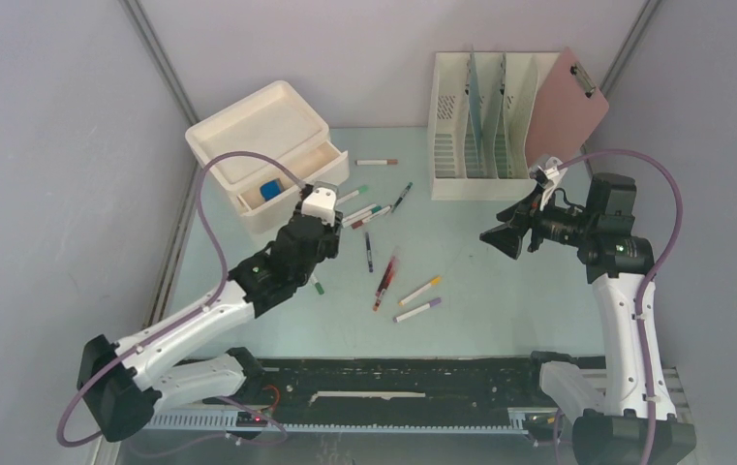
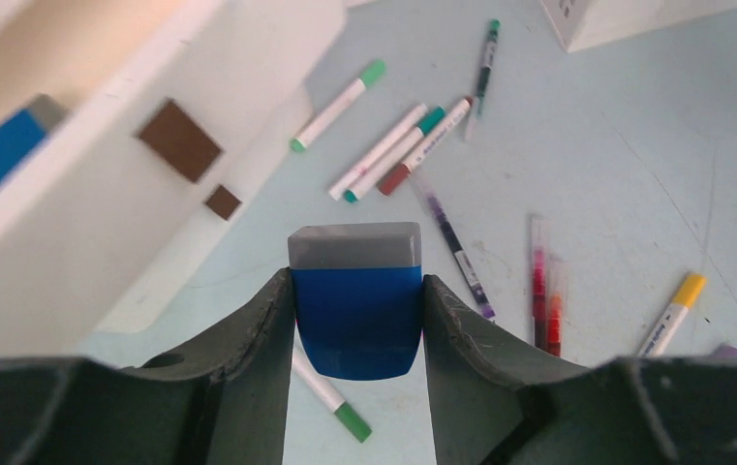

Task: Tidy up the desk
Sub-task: Pick up the stationery from the center of the board, then place the stationery in the drawer.

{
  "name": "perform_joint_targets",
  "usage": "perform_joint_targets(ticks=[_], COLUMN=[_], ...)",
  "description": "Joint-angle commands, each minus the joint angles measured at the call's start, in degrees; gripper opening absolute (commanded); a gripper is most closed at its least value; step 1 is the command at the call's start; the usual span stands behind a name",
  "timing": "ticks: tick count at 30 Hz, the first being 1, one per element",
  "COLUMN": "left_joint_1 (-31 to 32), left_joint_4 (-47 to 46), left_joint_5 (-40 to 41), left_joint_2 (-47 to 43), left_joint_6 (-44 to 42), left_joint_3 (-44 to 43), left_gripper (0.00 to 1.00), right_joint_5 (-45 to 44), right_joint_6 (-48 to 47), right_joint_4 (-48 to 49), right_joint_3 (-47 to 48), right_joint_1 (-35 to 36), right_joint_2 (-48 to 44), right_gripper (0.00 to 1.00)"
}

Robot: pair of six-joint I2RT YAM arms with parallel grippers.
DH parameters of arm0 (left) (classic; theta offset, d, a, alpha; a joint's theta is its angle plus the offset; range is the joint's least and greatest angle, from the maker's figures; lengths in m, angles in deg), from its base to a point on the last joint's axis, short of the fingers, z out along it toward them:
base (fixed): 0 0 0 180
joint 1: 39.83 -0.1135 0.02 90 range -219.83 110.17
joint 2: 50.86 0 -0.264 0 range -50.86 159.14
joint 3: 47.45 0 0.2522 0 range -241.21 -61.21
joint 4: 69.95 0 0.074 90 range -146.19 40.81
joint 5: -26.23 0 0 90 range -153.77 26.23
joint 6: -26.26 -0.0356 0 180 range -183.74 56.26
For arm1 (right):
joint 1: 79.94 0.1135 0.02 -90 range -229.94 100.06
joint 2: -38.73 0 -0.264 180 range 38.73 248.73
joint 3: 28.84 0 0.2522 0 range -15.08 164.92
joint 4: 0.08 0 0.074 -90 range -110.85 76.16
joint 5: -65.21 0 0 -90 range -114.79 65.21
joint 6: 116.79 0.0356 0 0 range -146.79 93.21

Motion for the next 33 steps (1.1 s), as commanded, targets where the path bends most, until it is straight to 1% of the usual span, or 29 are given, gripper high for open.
perform_joint_targets(ticks=[1,4,6,12,15,22,33], left_joint_1=[-0.89,-2.30,-4.17,-13.84,-16.81,-19.59,-21.29], left_joint_4=[-1.60,-3.33,-4.32,-5.82,-6.76,-7.01,-9.03], left_joint_5=[6.45,7.35,6.51,-3.32,-4.90,-4.11,-3.23], left_joint_2=[-5.50,-7.76,-8.56,-8.64,-7.34,-2.94,3.93], left_joint_6=[-5.22,-7.75,-8.60,-7.12,-7.22,-8.99,-11.59], left_joint_3=[-2.19,-2.66,-3.18,-4.87,-5.89,-10.63,-12.94], left_gripper=[0.00,0.00,0.00,0.00,0.00,0.00,0.00], right_joint_5=[0.04,0.29,0.43,0.47,0.55,-0.06,0.16], right_joint_6=[-0.74,-0.70,-0.67,-0.70,-0.79,-0.85,-0.83], right_joint_4=[0.38,0.38,0.39,0.34,0.31,0.20,0.17], right_joint_3=[-0.12,-0.09,-0.06,-0.06,-0.05,-0.05,-0.05], right_joint_1=[0.33,0.04,-0.19,-0.24,0.10,0.72,0.71], right_joint_2=[-0.05,-0.12,-0.15,-0.19,-0.07,0.53,0.65], right_gripper=[0.76,0.76,0.76,0.76,0.76,0.76,0.76])
